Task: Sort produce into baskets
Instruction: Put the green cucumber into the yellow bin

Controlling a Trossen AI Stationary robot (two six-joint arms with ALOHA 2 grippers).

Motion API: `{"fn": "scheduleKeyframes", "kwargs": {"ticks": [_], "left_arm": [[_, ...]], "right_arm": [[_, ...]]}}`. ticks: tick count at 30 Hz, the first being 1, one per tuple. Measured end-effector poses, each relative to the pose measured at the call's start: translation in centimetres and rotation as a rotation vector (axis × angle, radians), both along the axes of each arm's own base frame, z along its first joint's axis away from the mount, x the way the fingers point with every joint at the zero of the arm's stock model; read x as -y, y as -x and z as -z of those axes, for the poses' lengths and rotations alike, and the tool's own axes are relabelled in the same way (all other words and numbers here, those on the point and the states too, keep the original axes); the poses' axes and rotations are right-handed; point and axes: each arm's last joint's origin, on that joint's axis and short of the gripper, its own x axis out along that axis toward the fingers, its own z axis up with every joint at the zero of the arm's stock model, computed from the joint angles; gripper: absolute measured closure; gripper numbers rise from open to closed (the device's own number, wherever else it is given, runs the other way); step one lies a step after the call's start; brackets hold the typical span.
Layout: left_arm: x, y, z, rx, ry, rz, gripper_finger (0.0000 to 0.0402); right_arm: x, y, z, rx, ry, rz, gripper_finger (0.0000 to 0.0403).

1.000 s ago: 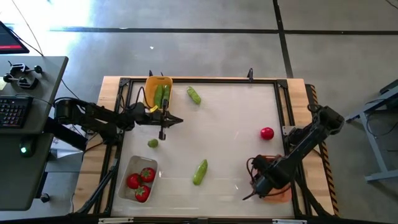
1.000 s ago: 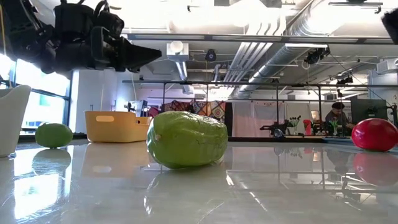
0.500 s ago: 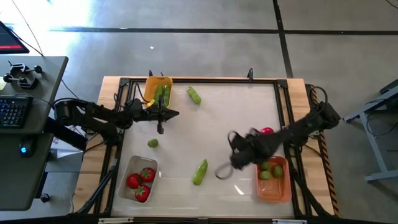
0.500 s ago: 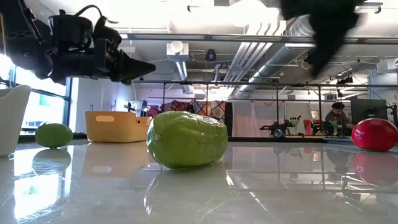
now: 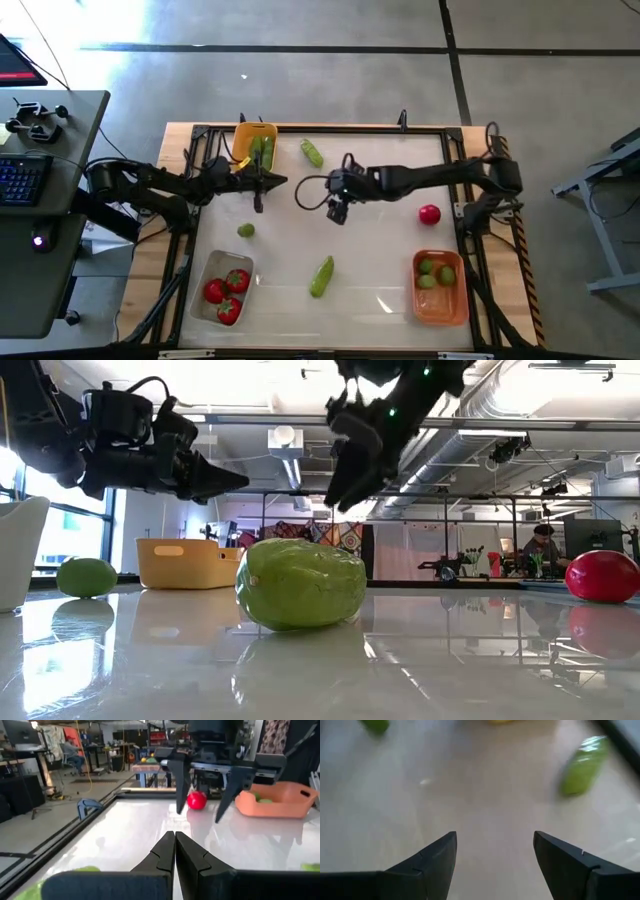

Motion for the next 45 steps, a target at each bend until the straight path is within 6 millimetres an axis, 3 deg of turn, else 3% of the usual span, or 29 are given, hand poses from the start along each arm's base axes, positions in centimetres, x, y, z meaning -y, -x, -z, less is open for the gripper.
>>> {"fn": "scheduleKeyframes", "kwargs": {"ticks": [6,12,17,23,30,39,45], "left_arm": [[0.0,0.1,0.8,-0.081,-0.013,0.003,0.0401],[0.0,0.1,0.9,-0.097,-0.051,0.006,0.0401],[0.0,0.1,1.0,-0.107,-0.035,0.005,0.0401],[0.1,0.1,1.3,-0.128,-0.009,0.006,0.0401],[0.1,0.1,1.5,-0.152,0.016,0.006,0.0401],[0.1,0.2,1.9,-0.180,0.072,0.002,0.0401],[0.2,0.2,2.0,-0.181,0.144,-0.005,0.0401]], "right_arm": [[2.6,-1.4,2.9,-0.028,0.028,0.043,0.0148],[6.0,-4.4,6.8,0.124,0.062,0.142,0.0148],[9.0,-5.2,9.4,0.212,0.117,0.310,0.0143],[10.9,-4.9,9.4,0.220,0.255,0.438,0.0133],[13.2,-4.2,9.8,0.237,0.134,0.404,0.0132],[12.7,-4.5,10.9,0.217,0.098,0.384,0.0143],[12.1,-4.7,10.9,0.228,0.084,0.381,0.0186]]}}
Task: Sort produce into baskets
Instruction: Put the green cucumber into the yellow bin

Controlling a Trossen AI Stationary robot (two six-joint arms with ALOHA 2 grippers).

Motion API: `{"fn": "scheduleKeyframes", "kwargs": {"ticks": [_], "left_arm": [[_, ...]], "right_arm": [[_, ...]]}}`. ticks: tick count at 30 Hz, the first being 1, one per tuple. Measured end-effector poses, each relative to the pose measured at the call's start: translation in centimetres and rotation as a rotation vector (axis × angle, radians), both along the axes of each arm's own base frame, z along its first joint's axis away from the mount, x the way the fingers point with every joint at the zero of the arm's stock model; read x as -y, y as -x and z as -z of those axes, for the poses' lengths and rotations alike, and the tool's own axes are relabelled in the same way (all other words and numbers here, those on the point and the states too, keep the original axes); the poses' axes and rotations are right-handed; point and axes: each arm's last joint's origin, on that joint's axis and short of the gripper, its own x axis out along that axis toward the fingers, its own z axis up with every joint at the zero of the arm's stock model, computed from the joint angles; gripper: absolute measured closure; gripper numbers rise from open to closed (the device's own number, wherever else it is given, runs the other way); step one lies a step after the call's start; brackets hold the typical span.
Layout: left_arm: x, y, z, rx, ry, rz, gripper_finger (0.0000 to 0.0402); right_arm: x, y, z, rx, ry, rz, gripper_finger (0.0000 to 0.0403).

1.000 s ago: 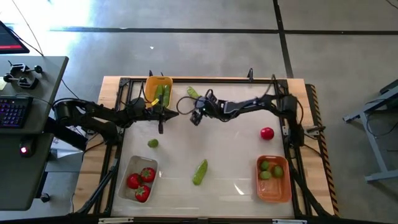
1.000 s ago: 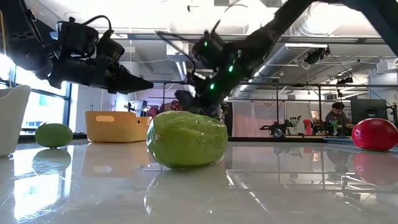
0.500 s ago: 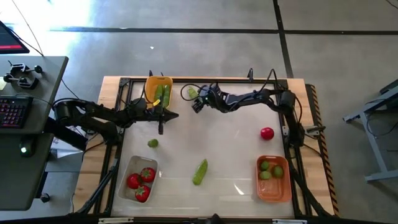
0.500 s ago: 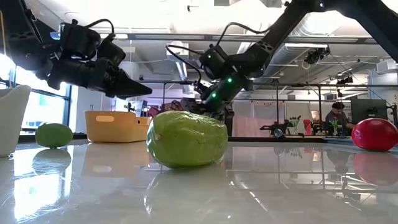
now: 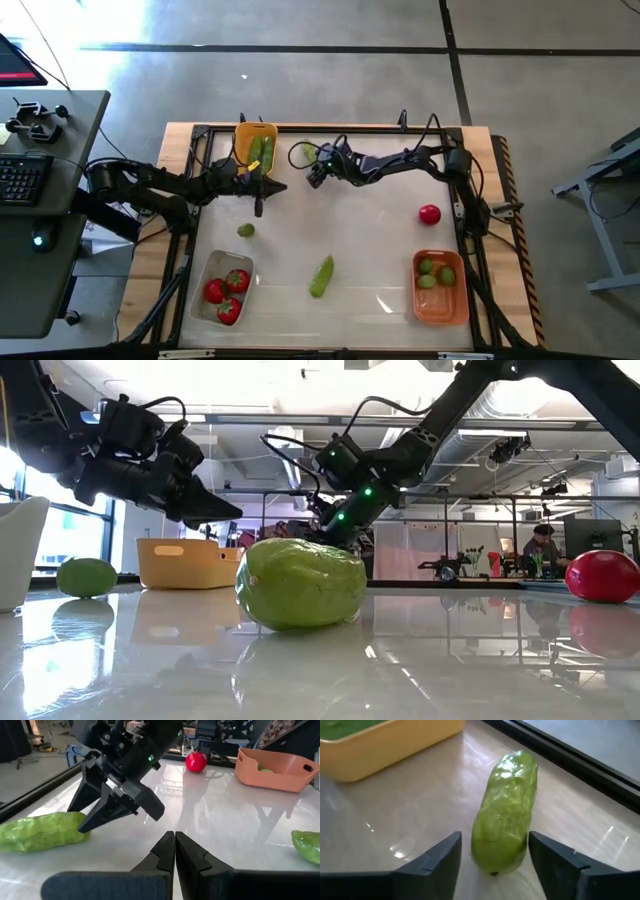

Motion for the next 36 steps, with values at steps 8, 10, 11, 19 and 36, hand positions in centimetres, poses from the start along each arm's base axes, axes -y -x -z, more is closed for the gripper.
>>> {"fn": "scheduleKeyframes", "kwargs": {"ticks": [8,10,11,19,36], "left_arm": [[0.0,0.0,0.0,0.004,0.031,-0.007,0.0401],[0.0,0.0,0.0,0.005,0.034,-0.008,0.0401],[0.0,0.0,0.0,0.004,0.034,-0.008,0.0401],[0.0,0.0,0.1,-0.001,0.054,-0.010,0.0401],[1.0,-0.3,0.1,-0.013,0.005,0.051,0.0402]], "right_arm": [[-0.3,0.4,0.4,-0.016,-0.105,0.063,0.0240],[-0.8,0.4,0.5,-0.037,-0.110,0.065,0.0232],[-1.2,0.4,0.6,-0.051,-0.106,0.062,0.0226],[-3.9,0.6,0.3,-0.154,-0.125,-0.024,0.0186],[-4.1,-0.5,-3.2,-0.173,0.252,-0.348,0.0184]]}}
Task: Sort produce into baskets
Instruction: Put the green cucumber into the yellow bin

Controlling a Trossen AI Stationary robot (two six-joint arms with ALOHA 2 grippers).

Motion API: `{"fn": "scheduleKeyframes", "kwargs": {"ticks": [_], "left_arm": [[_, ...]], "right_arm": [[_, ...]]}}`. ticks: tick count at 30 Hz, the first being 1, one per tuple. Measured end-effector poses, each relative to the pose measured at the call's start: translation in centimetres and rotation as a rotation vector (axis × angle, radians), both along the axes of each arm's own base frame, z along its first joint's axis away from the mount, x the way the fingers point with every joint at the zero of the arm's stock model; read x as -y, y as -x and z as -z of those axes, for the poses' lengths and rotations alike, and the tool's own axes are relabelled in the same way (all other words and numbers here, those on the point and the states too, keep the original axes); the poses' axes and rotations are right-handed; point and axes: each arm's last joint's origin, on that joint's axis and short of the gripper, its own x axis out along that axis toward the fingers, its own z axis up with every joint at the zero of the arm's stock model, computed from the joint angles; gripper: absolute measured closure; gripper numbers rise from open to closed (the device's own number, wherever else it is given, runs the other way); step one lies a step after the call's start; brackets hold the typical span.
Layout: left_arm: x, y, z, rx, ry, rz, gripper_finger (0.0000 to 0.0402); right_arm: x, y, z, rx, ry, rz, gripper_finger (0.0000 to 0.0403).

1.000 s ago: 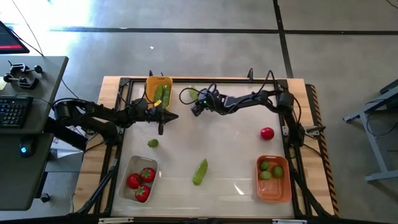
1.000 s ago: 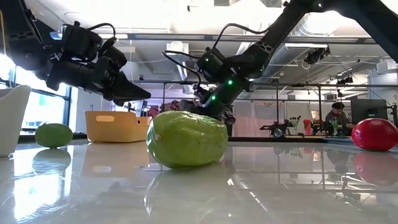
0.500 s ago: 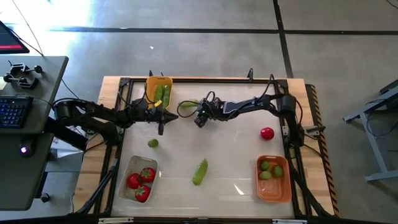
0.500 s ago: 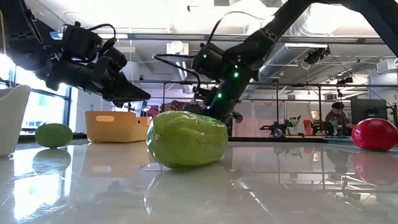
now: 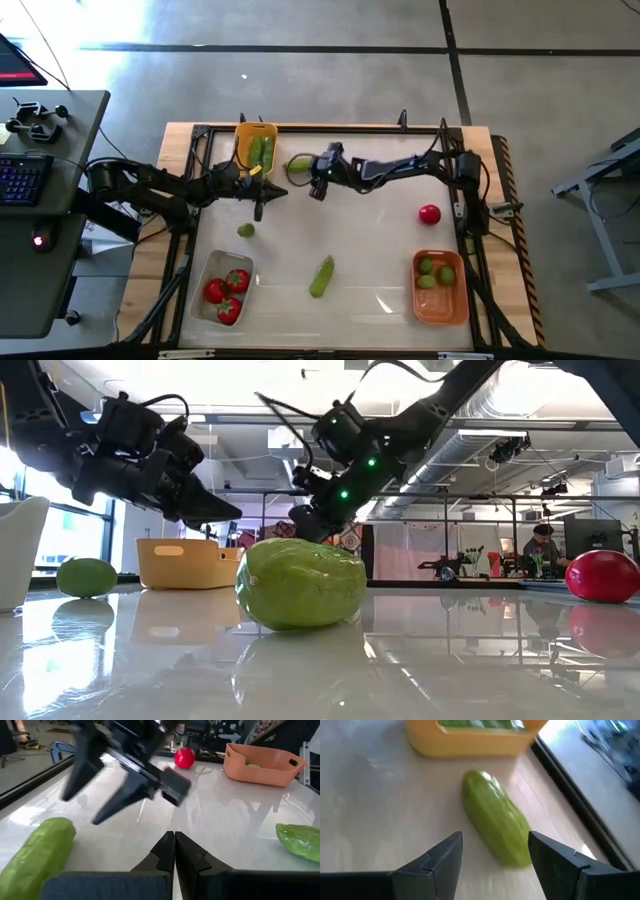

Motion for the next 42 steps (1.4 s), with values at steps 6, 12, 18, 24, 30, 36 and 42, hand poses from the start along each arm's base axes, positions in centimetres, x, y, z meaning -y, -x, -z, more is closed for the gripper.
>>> {"fn": "scheduleKeyframes", "kwargs": {"ticks": [6,12,18,24,30,36,42], "left_arm": [[0.3,-0.1,0.0,-0.002,-0.016,0.021,0.0402],[0.4,-0.1,0.1,-0.013,-0.014,0.025,0.0402],[0.5,-0.1,0.1,-0.014,-0.004,0.026,0.0401],[0.9,-0.3,0.1,-0.015,-0.020,0.055,0.0402],[1.7,-0.5,0.1,-0.012,-0.049,0.103,0.0402],[2.4,-0.7,0.1,-0.010,-0.056,0.140,0.0401],[2.8,-0.8,0.0,-0.003,-0.063,0.158,0.0401]], "right_arm": [[1.5,-0.3,0.2,0.026,0.039,-0.139,0.0184],[3.1,-2.0,-0.7,-0.100,-0.016,-0.115,0.0184],[3.8,-4.5,-2.5,-0.248,-0.067,-0.125,0.0184],[4.7,-6.9,-1.3,-0.385,-0.101,-0.139,0.0184],[4.3,-8.7,-1.0,-0.450,-0.052,-0.120,0.0185],[3.5,-8.4,-0.9,-0.526,-0.128,-0.139,0.0188],[2.2,-7.7,-0.5,-0.581,-0.224,-0.086,0.0212]]}}
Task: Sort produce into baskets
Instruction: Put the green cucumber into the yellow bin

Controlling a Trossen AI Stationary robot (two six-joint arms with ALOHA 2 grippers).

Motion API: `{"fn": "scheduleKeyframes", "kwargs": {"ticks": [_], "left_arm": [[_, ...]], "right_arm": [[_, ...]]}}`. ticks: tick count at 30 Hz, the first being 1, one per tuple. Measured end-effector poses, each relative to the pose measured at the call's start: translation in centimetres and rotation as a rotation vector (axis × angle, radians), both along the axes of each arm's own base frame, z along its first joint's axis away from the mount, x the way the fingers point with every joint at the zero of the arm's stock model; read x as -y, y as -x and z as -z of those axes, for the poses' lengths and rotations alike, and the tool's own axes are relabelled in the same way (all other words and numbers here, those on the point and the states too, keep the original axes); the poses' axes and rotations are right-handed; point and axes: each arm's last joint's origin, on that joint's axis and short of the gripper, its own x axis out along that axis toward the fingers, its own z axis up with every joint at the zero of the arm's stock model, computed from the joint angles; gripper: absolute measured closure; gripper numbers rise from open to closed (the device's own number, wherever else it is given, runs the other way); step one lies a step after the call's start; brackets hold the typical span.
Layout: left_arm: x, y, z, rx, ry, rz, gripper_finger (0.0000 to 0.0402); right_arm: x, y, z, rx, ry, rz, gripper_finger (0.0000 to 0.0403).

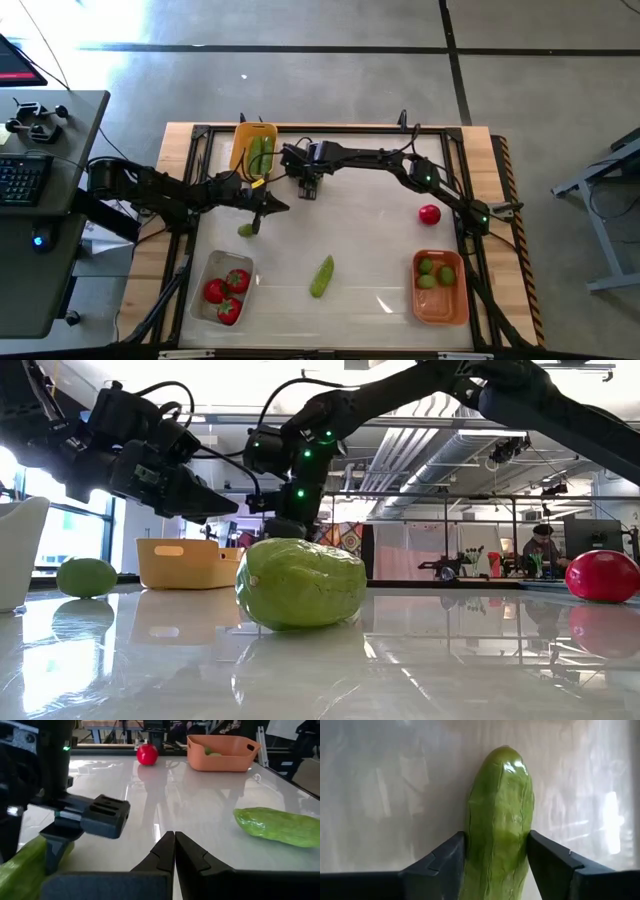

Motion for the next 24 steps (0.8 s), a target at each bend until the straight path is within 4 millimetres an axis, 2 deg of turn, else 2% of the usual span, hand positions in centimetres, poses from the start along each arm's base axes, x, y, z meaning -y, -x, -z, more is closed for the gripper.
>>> {"fn": "scheduleKeyframes", "kwargs": {"ticks": [4,8,11,15,17,21,24], "left_arm": [[0.0,0.0,0.0,-0.001,0.010,-0.003,0.0402],[0.0,0.0,0.0,-0.004,0.016,-0.004,0.0401],[0.0,0.0,0.0,-0.005,0.023,-0.005,0.0401],[0.0,0.2,0.2,-0.014,0.026,-0.007,0.0401],[0.1,0.3,0.3,-0.019,0.029,-0.008,0.0401],[0.1,0.4,0.4,-0.021,0.050,-0.014,0.0401],[0.1,0.4,0.4,-0.024,0.088,-0.025,0.0401]], "right_arm": [[-0.5,0.1,0.2,-0.006,-0.025,0.046,0.0231],[-0.8,0.9,-0.8,-0.043,-0.056,0.031,0.0254],[-0.4,1.6,-2.2,-0.048,-0.069,0.040,0.0262],[0.3,2.6,-5.7,0.023,-0.048,0.066,0.0264],[0.6,2.6,-6.4,0.058,-0.035,0.076,0.0265],[0.3,1.7,-5.9,0.141,-0.036,0.107,0.0265],[-0.9,1.4,-4.1,0.175,-0.035,0.093,0.0270]]}}
